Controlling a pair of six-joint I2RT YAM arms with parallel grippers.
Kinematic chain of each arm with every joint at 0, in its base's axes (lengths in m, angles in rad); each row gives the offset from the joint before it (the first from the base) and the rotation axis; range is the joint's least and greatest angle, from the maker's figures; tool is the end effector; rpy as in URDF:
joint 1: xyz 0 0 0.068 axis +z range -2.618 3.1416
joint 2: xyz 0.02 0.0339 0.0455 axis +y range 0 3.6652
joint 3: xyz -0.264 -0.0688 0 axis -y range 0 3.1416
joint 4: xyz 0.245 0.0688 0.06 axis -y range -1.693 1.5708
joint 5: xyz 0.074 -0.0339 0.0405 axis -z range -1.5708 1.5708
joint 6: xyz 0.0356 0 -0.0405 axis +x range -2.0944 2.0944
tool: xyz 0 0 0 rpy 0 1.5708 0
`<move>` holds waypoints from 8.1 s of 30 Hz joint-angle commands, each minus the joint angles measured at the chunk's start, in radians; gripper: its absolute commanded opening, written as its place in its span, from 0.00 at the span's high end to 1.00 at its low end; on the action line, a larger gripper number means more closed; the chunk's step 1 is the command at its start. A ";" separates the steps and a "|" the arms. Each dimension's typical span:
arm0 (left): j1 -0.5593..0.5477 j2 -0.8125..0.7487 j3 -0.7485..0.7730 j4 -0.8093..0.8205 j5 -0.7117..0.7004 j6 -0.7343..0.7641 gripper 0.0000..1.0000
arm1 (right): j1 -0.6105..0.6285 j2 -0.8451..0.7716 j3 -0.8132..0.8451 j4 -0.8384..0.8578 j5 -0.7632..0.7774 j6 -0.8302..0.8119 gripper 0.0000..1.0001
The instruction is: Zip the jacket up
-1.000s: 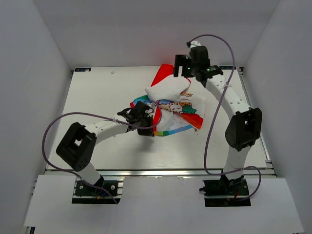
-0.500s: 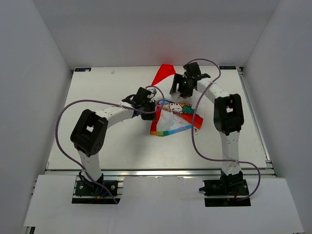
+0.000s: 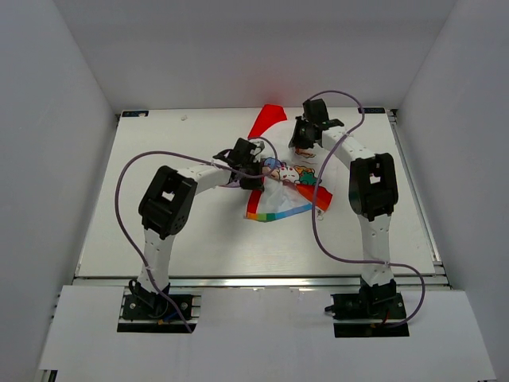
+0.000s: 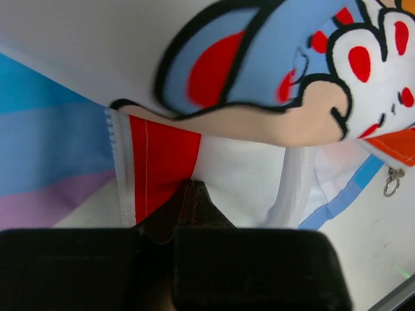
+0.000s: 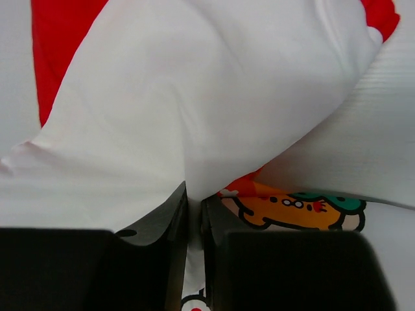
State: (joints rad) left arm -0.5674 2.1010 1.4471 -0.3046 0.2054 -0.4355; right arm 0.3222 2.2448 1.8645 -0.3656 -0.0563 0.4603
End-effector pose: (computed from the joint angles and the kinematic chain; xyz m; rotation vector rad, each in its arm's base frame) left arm 0.3731 -0.2464 0.1508 0.2587 2.6176 -0.6370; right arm 0.4879 0.1650 0.2102 0.1338 2.3565 0.4552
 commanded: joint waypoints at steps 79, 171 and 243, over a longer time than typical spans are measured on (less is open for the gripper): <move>0.403 0.190 0.305 -0.622 -0.743 -0.006 0.04 | 0.014 -0.571 -0.699 0.005 0.122 -0.130 0.10; -0.683 -0.357 -0.240 -0.579 -0.528 -0.262 0.48 | 0.124 -1.309 -1.168 -0.202 0.250 -0.001 0.11; 0.014 -0.119 -0.212 -0.013 -0.011 -0.261 0.02 | 0.597 -0.927 -1.220 -0.072 0.187 0.071 0.85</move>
State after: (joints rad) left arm -0.5499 1.9377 1.2453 -0.2691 0.2337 -0.7155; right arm 0.9176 1.3384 0.6529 -0.4503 0.1699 0.5400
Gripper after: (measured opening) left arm 0.981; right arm 0.133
